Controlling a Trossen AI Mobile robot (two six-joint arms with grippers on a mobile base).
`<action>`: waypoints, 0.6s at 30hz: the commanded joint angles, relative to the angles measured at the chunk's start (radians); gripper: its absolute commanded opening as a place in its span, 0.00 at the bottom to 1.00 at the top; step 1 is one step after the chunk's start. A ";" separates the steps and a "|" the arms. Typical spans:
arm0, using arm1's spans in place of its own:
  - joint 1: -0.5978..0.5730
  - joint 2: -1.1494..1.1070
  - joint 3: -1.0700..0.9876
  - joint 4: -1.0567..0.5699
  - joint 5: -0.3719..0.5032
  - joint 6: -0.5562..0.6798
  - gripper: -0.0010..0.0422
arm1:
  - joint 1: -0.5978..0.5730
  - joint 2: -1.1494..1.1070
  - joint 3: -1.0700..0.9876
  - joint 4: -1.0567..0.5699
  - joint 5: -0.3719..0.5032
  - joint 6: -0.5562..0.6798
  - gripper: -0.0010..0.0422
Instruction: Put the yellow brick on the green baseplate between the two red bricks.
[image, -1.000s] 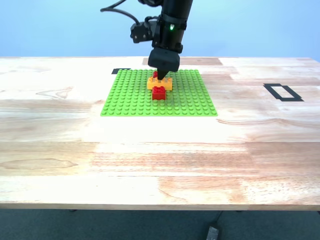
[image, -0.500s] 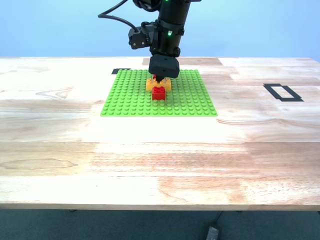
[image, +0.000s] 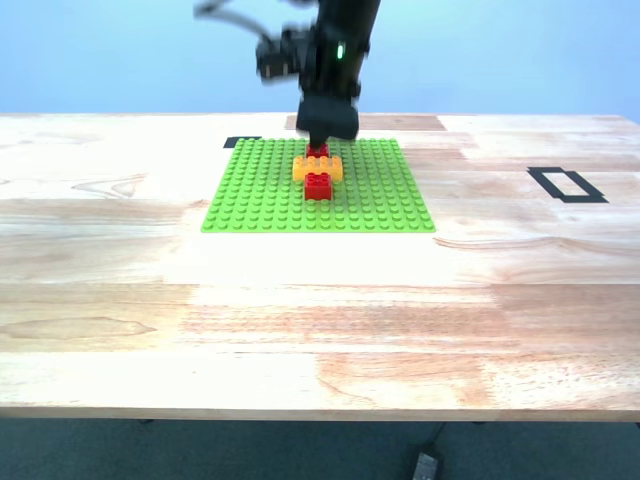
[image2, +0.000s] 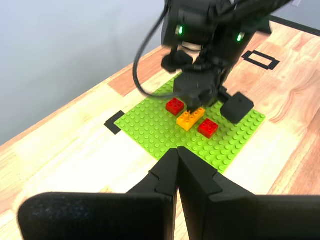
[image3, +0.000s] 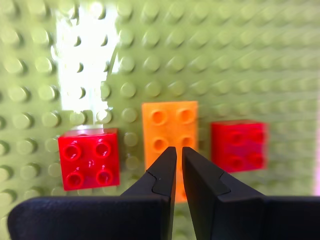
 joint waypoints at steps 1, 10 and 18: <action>0.000 -0.002 0.001 0.006 -0.005 -0.001 0.02 | -0.020 -0.094 -0.001 0.018 0.017 0.002 0.06; 0.000 -0.009 0.001 0.078 -0.009 -0.005 0.02 | -0.132 -0.419 -0.133 0.089 0.032 0.089 0.06; 0.001 -0.012 0.001 0.275 -0.094 -0.114 0.02 | -0.266 -0.818 -0.428 0.325 0.032 0.237 0.06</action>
